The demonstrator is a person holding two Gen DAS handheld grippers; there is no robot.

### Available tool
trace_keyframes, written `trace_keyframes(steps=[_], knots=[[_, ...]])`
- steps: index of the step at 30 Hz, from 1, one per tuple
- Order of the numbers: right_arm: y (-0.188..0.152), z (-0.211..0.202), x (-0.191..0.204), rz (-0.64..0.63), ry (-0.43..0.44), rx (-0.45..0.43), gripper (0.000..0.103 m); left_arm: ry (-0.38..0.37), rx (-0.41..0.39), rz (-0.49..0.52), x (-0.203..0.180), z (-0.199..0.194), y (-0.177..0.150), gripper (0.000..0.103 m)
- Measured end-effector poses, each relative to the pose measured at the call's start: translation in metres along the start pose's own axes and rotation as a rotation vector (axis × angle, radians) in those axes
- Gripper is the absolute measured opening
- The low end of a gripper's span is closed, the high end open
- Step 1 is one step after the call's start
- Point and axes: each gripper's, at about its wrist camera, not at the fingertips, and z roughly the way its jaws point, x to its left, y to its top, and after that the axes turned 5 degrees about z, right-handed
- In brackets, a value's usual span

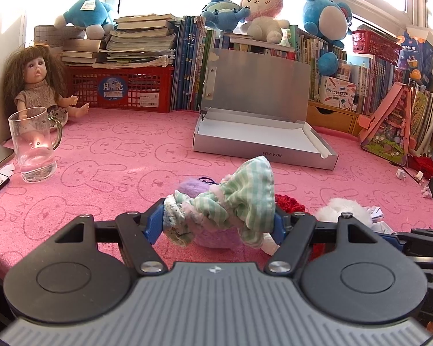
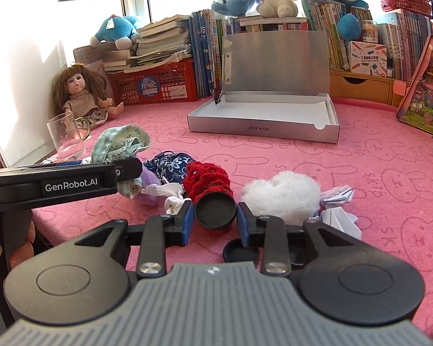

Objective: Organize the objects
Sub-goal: 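Lift the scrunchie with the left gripper and carry it into the silver box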

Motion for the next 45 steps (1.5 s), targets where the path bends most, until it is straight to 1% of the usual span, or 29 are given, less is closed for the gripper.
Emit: trace_keyframes(steps=[4, 12, 17, 20, 23, 27, 36, 39, 42, 45], knots=[[-0.002, 0.003, 0.003, 0.002, 0.015, 0.016, 0.038, 0.001, 0.002, 0.001, 0.001, -0.001, 0.0, 0.074], [0.005, 0.001, 0.0, -0.008, -0.014, -0.009, 0.038, -0.01, -0.002, 0.026, -0.005, 0.004, 0.005, 0.074], [0.017, 0.006, -0.006, -0.012, -0.049, -0.029, 0.038, -0.022, -0.021, 0.043, -0.008, 0.01, 0.017, 0.074], [0.03, 0.011, -0.014, -0.009, -0.071, -0.046, 0.038, -0.035, -0.022, 0.044, -0.008, 0.02, 0.03, 0.074], [0.048, 0.018, -0.026, -0.001, -0.096, -0.07, 0.038, -0.042, -0.017, 0.037, -0.005, 0.034, 0.047, 0.074], [0.075, 0.033, -0.046, 0.013, -0.124, -0.083, 0.038, -0.045, -0.021, 0.051, -0.002, 0.057, 0.072, 0.074], [0.125, 0.082, -0.088, 0.071, -0.176, -0.038, 0.038, -0.07, 0.027, 0.06, -0.009, 0.126, 0.126, 0.074], [0.133, 0.098, -0.1, 0.107, -0.184, -0.02, 0.039, -0.063, 0.044, 0.082, -0.015, 0.151, 0.133, 0.074], [0.134, 0.11, -0.109, 0.133, -0.188, -0.001, 0.039, -0.061, 0.075, 0.092, -0.016, 0.178, 0.13, 0.074], [0.133, 0.12, -0.113, 0.131, -0.196, 0.021, 0.039, -0.045, 0.113, 0.092, -0.014, 0.198, 0.125, 0.074]])
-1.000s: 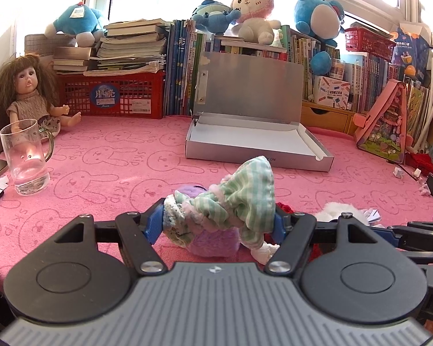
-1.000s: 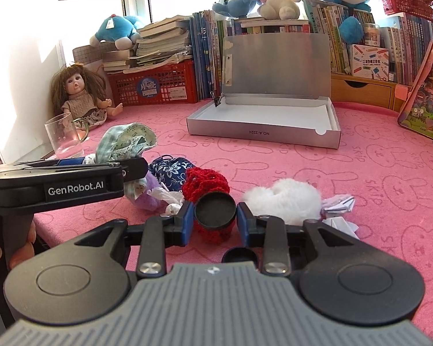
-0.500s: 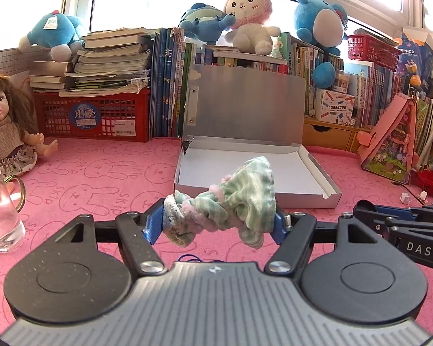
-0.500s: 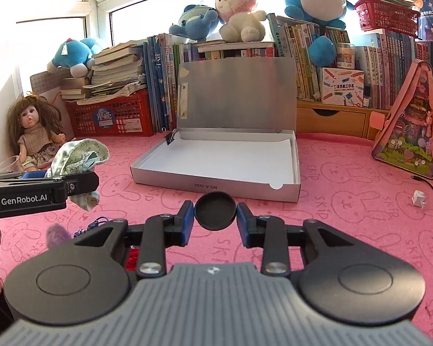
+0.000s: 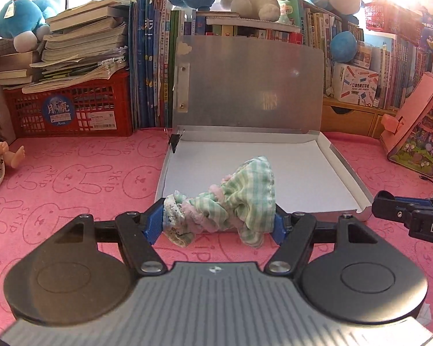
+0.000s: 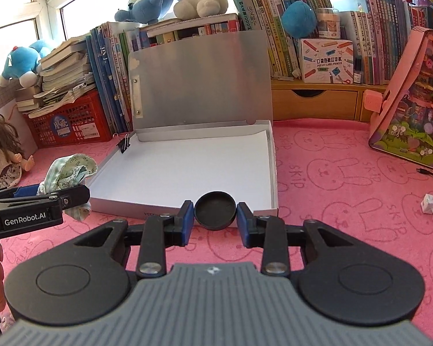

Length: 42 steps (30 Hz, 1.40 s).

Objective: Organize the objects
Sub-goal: 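Lift the scrunchie with the left gripper and carry it into the silver box, then open the left gripper to release the scrunchie in the box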

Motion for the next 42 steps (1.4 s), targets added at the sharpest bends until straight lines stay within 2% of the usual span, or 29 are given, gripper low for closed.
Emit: trace_keyframes(steps=[5, 10, 22, 28, 29, 30, 31, 35, 42], knots=[[0.013, 0.024, 0.0, -0.007, -0.018, 0.025, 0.039, -0.002, 0.042, 0.008, -0.001, 0.032, 0.013, 0.074], [0.029, 0.056, -0.007, 0.048, -0.02, 0.056, 0.039, 0.014, 0.082, 0.007, -0.007, 0.066, 0.024, 0.074], [0.024, 0.092, -0.011, 0.073, -0.033, 0.113, 0.039, 0.032, 0.147, 0.03, -0.014, 0.109, 0.02, 0.075], [0.022, 0.097, -0.011, 0.078, -0.034, 0.125, 0.04, 0.035, 0.146, 0.056, -0.017, 0.113, 0.017, 0.075], [0.022, 0.096, -0.011, 0.077, -0.034, 0.122, 0.042, 0.036, 0.145, 0.059, -0.018, 0.113, 0.017, 0.076], [0.022, 0.095, -0.011, 0.075, -0.031, 0.116, 0.052, 0.036, 0.144, 0.063, -0.019, 0.112, 0.017, 0.077], [0.022, 0.093, -0.011, 0.072, -0.028, 0.11, 0.058, 0.034, 0.142, 0.064, -0.019, 0.111, 0.016, 0.08], [0.023, 0.083, -0.008, 0.054, -0.029, 0.085, 0.06, 0.034, 0.127, 0.077, -0.021, 0.103, 0.016, 0.085], [0.025, 0.058, -0.01, 0.063, -0.007, 0.044, 0.062, 0.029, 0.069, 0.126, -0.025, 0.072, 0.02, 0.085]])
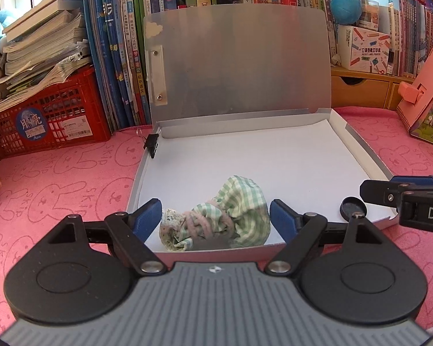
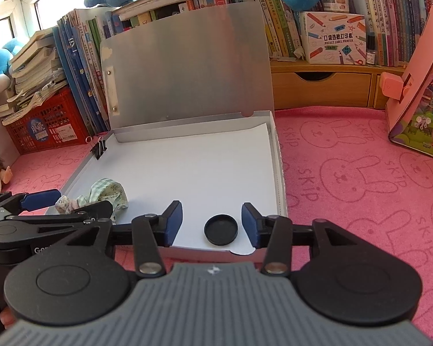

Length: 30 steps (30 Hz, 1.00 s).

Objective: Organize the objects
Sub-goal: 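Open the left gripper to release the scrunchie in the box, then grasp the purple plush with the left gripper while the right grasps the white plush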

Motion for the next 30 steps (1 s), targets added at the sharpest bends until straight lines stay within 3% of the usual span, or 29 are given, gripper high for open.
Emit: trace_keyframes(steps=[16, 22, 30], knots=[[-0.02, -0.088, 0.008, -0.088, 0.068, -0.099, 0.067, -0.064, -0.105, 0.008, 0.006, -0.096, -0.018, 0.087], [-0.043, -0.114, 0.013, -0.15, 0.081, -0.124, 0.069, -0.11, -0.152, -0.007, 0.01, -0.141, -0.047, 0.091], [-0.084, -0.137, 0.022, -0.196, 0.104, -0.12, 0.07, -0.103, -0.178, -0.024, 0.013, -0.175, -0.091, 0.092]])
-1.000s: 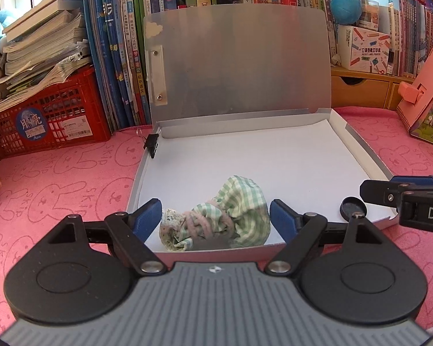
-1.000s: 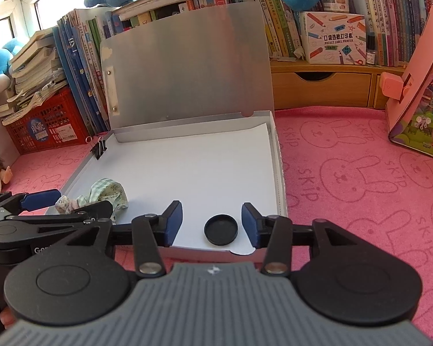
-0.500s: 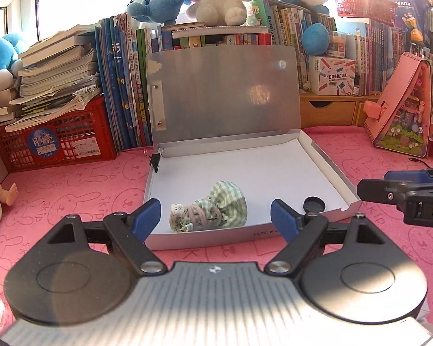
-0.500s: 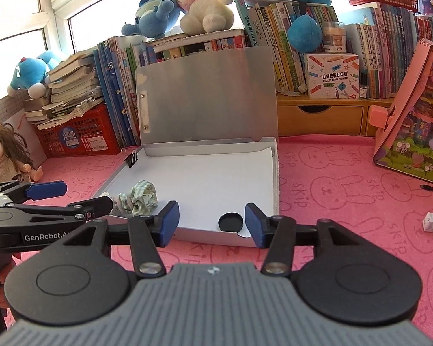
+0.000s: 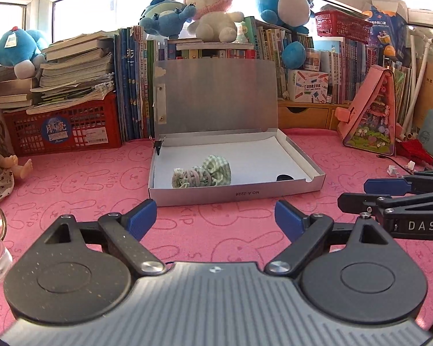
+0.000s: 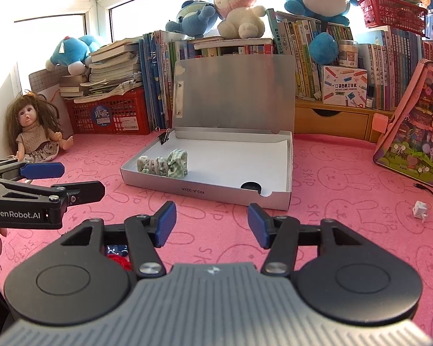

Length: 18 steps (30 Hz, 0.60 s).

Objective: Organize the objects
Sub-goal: 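Grasp the purple plush with the left gripper while the right grasps the white plush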

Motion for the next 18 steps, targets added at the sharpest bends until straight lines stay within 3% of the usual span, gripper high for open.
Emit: trace_keyframes(steps=[9, 18], knots=[[-0.033, -0.023, 0.018, -0.082, -0.007, -0.007, 0.075, 0.036, 0.002, 0.005, -0.002, -0.028, -0.046, 0.092], [-0.06, -0.017, 0.028, -0.137, -0.039, 0.024, 0.079, 0.052, 0.01, -0.011, 0.0, -0.048, -0.083, 0.095]])
